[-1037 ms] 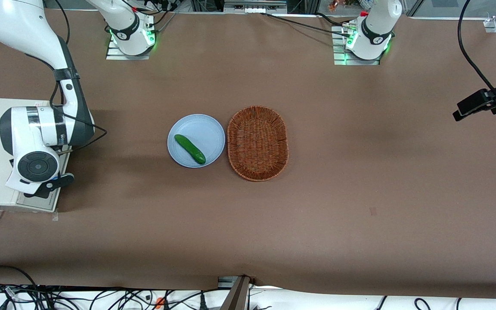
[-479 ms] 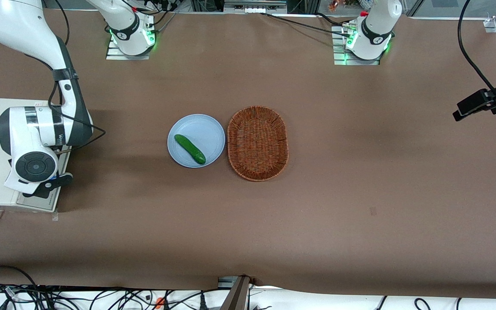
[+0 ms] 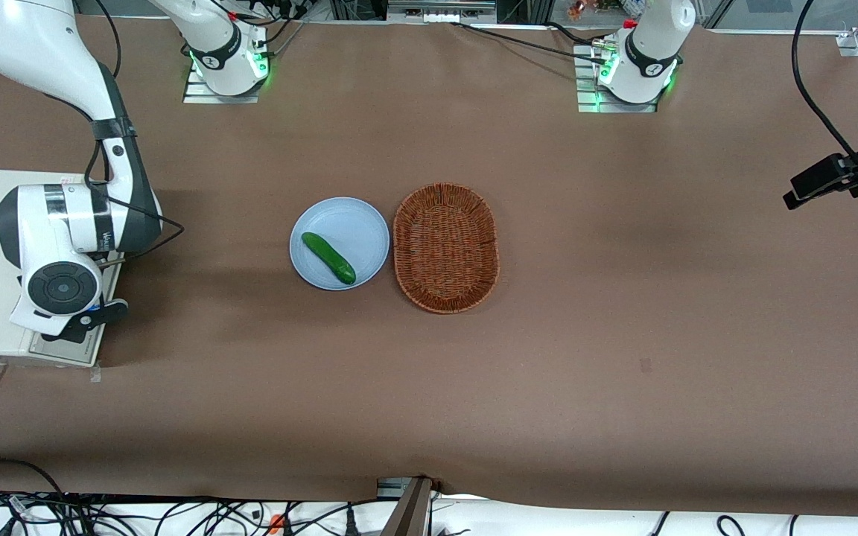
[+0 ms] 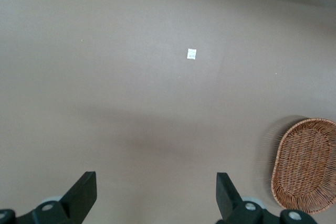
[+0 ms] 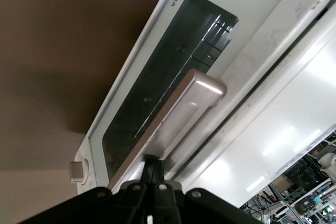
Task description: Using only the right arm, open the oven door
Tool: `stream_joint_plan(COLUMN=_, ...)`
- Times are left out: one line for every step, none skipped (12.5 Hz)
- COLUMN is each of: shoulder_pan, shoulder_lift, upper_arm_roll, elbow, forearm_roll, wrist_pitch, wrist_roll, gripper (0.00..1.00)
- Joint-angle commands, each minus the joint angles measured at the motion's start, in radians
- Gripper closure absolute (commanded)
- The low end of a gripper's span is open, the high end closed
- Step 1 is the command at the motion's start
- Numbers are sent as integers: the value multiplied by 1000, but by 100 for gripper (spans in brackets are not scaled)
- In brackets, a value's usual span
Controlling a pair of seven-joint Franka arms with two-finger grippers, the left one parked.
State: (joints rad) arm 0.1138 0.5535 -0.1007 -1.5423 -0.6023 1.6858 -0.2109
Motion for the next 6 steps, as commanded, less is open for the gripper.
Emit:
stream_joint_plan(shoulder_pan=-3, shoulder_lift=66, upper_arm_roll=7, elbow=-16, forearm_roll=67, wrist_pitch=83, wrist_roll=50, gripper=100)
stream_joint_plan(shoulder_pan=-2, shoulder_lift=74, upper_arm_roll=7, elbow=-18, forearm_roll=82, wrist_pitch=93, wrist_roll=53, gripper=100)
stream_joint_plan(shoulder_pan=-2, shoulder_lift=82, upper_arm_roll=7, elbow=-16, forearm_roll=88, wrist_pitch=97, wrist_roll=54, gripper=100)
stream_joint_plan(shoulder_pan=0, shoulder_lift=88, upper_arm_roll=7, elbow=-16, forearm_roll=99, wrist_pitch=109, wrist_roll=58, gripper=100)
stream_joint_plan(shoulder_pan=-2, shoulder_lift=95, upper_arm_roll=9, elbow=-18, forearm_roll=110, wrist_pitch=120, wrist_roll=58, gripper=100)
stream_joint_plan(shoulder_pan=-2, shoulder_lift=98, upper_arm_roll=9, elbow=-18, forearm_roll=113, wrist_pitch=120, wrist_roll=58, gripper=100)
